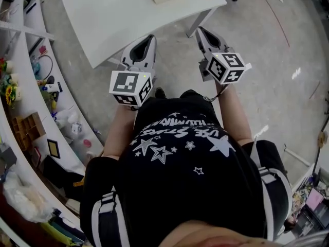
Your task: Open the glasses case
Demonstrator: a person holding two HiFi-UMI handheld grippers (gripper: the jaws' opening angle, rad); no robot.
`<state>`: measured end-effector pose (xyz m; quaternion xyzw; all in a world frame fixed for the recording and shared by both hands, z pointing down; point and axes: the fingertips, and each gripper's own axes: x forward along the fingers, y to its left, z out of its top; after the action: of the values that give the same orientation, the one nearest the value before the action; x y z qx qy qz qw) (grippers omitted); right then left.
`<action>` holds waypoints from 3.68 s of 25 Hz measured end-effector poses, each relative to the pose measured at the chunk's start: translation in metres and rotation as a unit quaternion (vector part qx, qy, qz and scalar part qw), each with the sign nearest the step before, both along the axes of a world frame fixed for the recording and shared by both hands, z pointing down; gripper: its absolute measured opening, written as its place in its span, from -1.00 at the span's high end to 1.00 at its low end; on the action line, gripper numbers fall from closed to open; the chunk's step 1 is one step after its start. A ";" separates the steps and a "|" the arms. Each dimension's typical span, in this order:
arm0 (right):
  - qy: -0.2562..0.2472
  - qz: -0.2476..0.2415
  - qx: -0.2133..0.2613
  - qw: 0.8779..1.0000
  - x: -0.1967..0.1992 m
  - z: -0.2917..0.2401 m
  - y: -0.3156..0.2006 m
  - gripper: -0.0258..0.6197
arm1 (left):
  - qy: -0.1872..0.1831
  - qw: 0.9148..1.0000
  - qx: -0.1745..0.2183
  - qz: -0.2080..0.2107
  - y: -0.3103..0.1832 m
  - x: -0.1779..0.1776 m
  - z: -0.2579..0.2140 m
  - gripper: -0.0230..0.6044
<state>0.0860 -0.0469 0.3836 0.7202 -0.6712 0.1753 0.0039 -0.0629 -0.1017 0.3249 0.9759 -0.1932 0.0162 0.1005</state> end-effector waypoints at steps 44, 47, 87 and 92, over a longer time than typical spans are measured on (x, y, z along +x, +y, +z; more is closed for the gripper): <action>0.119 -0.332 -0.099 0.930 0.176 0.112 -0.266 0.89 | -0.221 0.957 -0.096 -0.161 -0.193 0.219 0.187 0.88; 0.139 -0.359 -0.105 0.917 0.176 0.120 -0.272 0.89 | -0.250 0.947 -0.112 -0.170 -0.200 0.222 0.205 0.88; 0.363 -0.579 -0.128 0.719 0.151 0.184 -0.272 0.04 | -0.287 0.918 -0.152 -0.226 -0.213 0.225 0.236 0.89; 0.356 -0.586 -0.138 0.715 0.151 0.184 -0.272 0.04 | -0.287 0.918 -0.150 -0.229 -0.213 0.224 0.236 0.89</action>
<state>0.2365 -0.3194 0.5676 0.1830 -0.8761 -0.0406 0.4441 0.1613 -0.3146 0.5612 0.8316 -0.4274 0.3011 0.1873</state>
